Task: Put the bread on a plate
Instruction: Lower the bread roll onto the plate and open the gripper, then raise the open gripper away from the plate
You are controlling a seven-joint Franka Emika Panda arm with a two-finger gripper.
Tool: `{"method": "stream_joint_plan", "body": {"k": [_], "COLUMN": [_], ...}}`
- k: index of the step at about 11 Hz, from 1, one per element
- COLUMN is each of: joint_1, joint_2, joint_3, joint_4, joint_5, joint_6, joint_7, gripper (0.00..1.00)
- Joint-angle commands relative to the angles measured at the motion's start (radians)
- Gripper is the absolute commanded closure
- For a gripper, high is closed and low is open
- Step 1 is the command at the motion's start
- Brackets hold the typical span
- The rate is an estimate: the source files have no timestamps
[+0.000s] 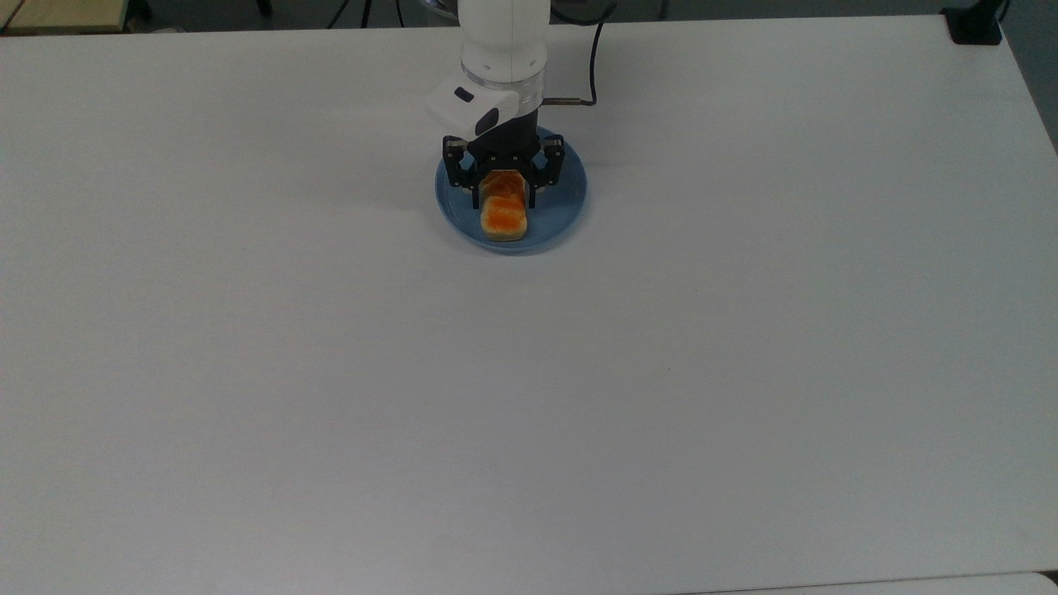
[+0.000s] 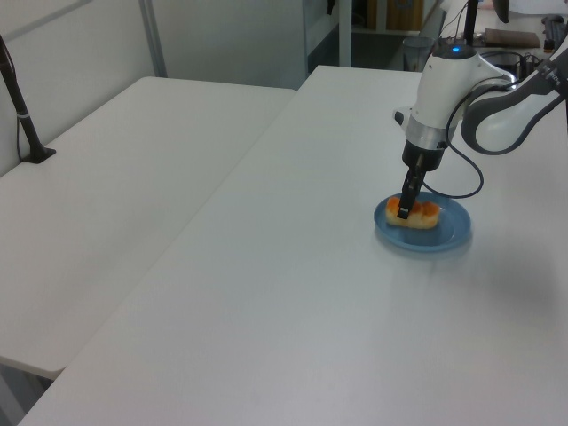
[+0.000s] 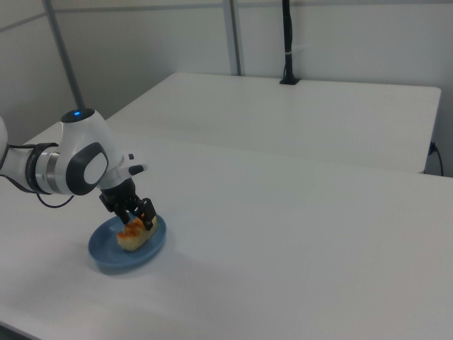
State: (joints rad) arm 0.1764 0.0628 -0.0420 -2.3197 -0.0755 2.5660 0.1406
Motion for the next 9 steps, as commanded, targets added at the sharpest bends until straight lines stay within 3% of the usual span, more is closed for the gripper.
{"method": "stream_joint_plan", "body": {"k": [1,3,6,9], "joint_1": [0.025,0.026,0.014,-0.011], "joint_2": [-0.034,-0.038,-0.034,-0.044], "joint_3": [-0.007,-0.007,-0.010,-0.018], "joint_4": [-0.017,0.058,0.279,0.442], "joint_5": [-0.012,-0.012,-0.012,-0.013], "joint_6": [-0.003,-0.106,-0.413,-0.623], "joint_7": [0.049,0.062,0.053,0.048], "gripper": [0.00,0.00,0.00,0.00]}}
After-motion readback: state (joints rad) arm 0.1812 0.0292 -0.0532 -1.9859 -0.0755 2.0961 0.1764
